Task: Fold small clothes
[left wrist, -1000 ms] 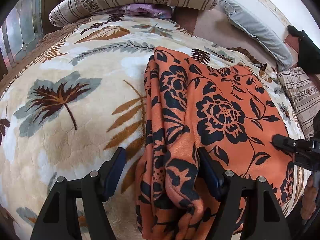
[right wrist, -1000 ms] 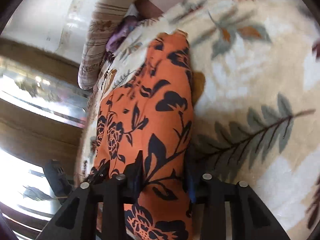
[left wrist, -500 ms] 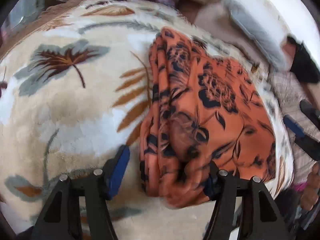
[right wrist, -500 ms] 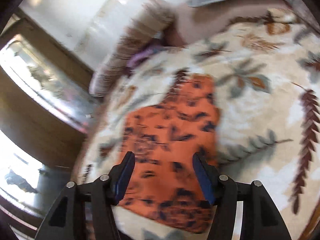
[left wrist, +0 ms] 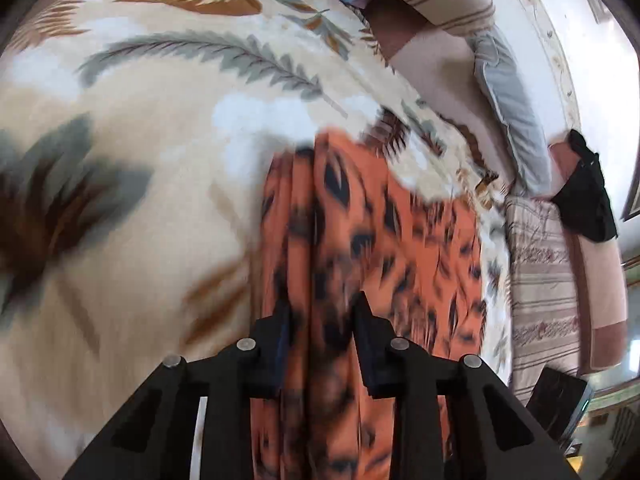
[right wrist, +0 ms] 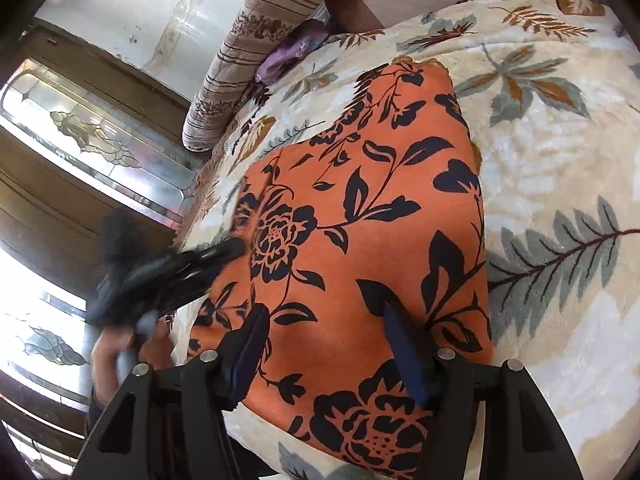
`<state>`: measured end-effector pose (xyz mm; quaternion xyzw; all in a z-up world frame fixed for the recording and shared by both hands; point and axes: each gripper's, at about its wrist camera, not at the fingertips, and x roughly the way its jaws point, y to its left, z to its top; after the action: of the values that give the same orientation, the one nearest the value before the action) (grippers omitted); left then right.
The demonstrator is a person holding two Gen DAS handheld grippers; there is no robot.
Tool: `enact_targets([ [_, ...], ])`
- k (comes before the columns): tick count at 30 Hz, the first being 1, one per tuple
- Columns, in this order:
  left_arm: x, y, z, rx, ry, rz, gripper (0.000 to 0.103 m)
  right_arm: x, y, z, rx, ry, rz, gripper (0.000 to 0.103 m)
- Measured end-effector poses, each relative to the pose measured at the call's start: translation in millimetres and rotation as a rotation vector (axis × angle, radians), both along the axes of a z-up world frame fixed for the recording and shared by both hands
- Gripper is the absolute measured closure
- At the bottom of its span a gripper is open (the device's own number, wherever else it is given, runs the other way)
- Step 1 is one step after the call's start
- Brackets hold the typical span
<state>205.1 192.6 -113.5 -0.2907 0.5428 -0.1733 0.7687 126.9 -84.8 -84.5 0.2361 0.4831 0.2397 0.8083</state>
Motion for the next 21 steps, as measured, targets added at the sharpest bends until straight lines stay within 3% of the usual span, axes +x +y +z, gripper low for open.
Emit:
enact_targets([
  [4,20.8,2.8,1.6,-0.009,0.035,0.014,0.075,-7.8,-3.3,1.2,-0.002,-0.015,0.013,0.039],
  [7,21.5,-6.7,4.6,0.071,-0.009,-0.015,0.073,-6.6,-6.1,0.6,0.015,-0.006,0.009,0.039],
  [13,48.3,0.0,8.9,0.068,0.0,0.033,0.073,-11.2,-3.4,2.2,-0.01,-0.013,0.015,0.039],
  [18,4.6,-3.3,44.7,0.258,-0.171,0.039,0.071,-8.3,-7.8,0.0,0.025,0.009,0.0,0.039],
  [21,-40.3,2.1,63.4,0.298,-0.244,0.058,0.054,-9.7,-6.8,0.4,0.011,-0.007,0.004,0.039],
])
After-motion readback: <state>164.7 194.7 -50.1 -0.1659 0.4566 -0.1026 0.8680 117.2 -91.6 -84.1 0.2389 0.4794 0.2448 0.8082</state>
